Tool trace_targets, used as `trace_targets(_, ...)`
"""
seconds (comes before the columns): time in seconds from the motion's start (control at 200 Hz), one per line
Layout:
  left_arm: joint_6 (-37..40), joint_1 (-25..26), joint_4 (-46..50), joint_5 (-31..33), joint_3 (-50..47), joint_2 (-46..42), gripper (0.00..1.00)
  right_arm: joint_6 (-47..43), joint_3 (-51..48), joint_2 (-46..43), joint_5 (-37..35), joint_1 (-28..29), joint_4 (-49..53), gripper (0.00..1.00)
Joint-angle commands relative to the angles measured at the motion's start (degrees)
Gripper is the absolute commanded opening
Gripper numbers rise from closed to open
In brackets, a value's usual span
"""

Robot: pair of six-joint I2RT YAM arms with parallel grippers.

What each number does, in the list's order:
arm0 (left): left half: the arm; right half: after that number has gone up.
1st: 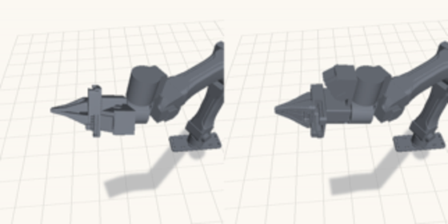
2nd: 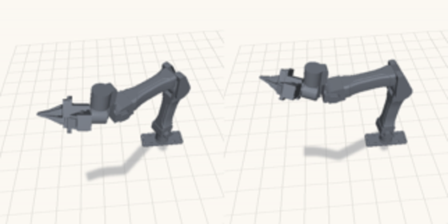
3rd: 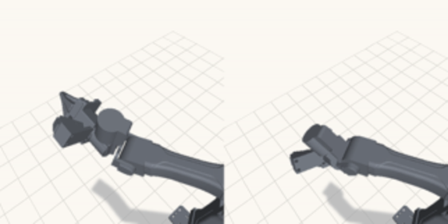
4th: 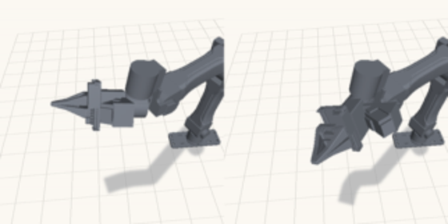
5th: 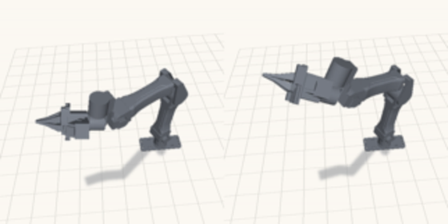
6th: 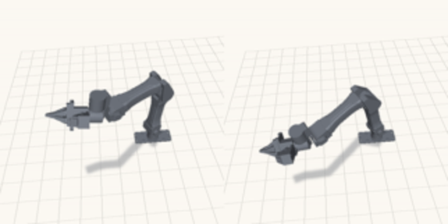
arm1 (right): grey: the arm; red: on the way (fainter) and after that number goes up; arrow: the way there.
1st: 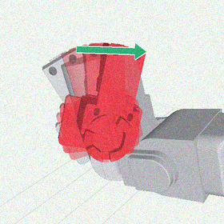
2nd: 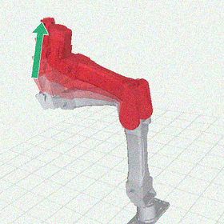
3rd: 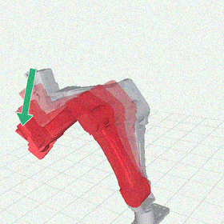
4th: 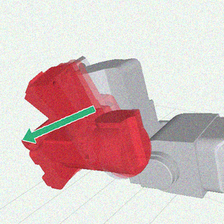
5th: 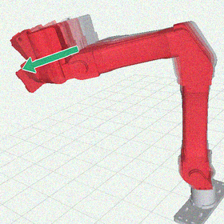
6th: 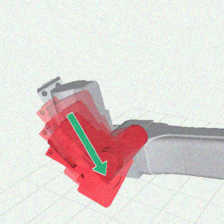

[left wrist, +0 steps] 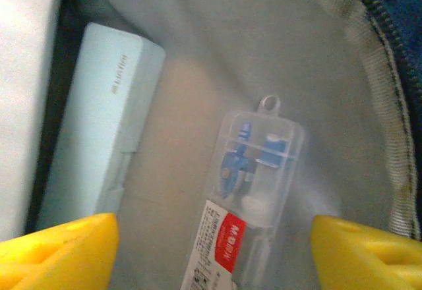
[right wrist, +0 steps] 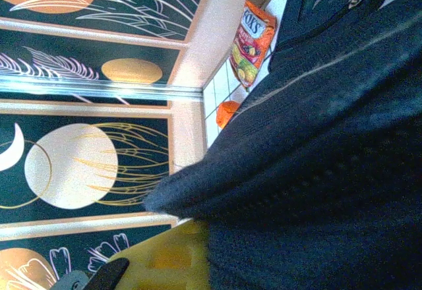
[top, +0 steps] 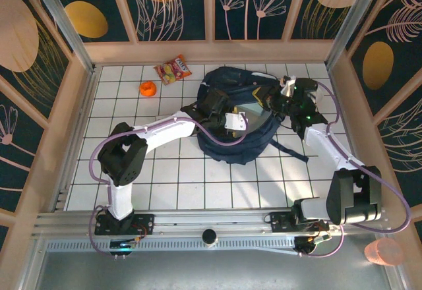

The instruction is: Pack books, pencil case, and school supplies into a backpack

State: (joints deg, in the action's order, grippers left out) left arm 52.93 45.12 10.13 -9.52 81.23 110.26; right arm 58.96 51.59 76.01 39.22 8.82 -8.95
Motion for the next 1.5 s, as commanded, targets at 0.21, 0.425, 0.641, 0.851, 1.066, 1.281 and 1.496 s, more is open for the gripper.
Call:
trace_targets(0.21, -6.1, -0.1, -7.6, 0.0, -3.1, -8.0, 0.80, -0.6, 1.2, -1.6, 2.4, 0.1, -3.4, 0.06)
trace_targets(0.425, -14.7, -1.2, -10.3, -3.0, -12.6, -20.4, 0.80, -2.0, 0.7, -2.1, 2.6, 0.1, -1.8, 0.06)
trace_targets(0.641, -38.4, -6.2, -20.7, -5.6, -25.1, -33.0, 0.80, -2.1, -4.2, -3.7, 2.8, 0.5, -0.9, 0.06)
trace_targets(0.851, -54.6, -7.1, -22.3, -0.7, -30.0, -33.7, 0.81, -2.8, -14.4, -4.2, 0.8, 3.7, -1.9, 0.06)
trace_targets(1.066, -68.7, -7.5, -21.5, 1.9, -29.6, -27.6, 0.83, -2.2, -26.3, 2.3, 0.5, 5.0, -9.3, 0.07)
trace_targets(1.281, -78.1, -8.4, -16.0, 7.2, -23.9, -21.8, 0.78, -9.6, -18.3, 0.3, 0.1, 5.3, 3.3, 0.37)
trace_targets(1.496, -85.4, -13.5, -15.5, 5.0, -19.9, -16.1, 0.76, -20.8, -6.5, -6.1, -6.9, 3.9, 30.9, 0.51)
